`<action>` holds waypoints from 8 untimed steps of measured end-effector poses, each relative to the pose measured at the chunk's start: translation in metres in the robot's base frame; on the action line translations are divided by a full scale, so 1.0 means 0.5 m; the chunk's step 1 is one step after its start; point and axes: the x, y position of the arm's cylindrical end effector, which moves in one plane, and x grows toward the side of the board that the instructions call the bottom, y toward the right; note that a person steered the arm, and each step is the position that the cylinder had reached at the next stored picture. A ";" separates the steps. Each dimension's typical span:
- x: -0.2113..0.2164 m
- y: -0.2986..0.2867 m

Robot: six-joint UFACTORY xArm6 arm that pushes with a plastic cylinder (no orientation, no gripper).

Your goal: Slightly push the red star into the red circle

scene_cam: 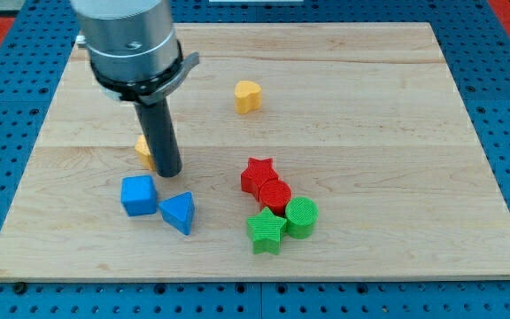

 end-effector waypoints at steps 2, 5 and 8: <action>-0.113 0.058; -0.032 -0.168; -0.088 -0.226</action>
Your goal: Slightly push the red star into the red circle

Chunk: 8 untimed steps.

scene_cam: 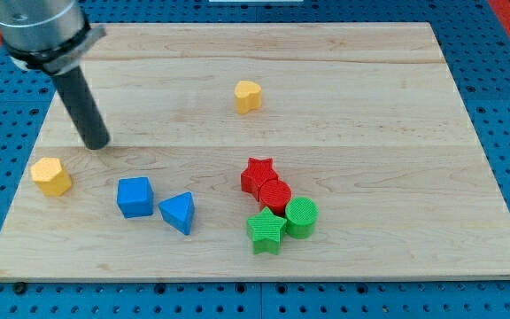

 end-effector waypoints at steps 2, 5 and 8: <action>0.072 -0.065; 0.060 0.061; 0.163 0.387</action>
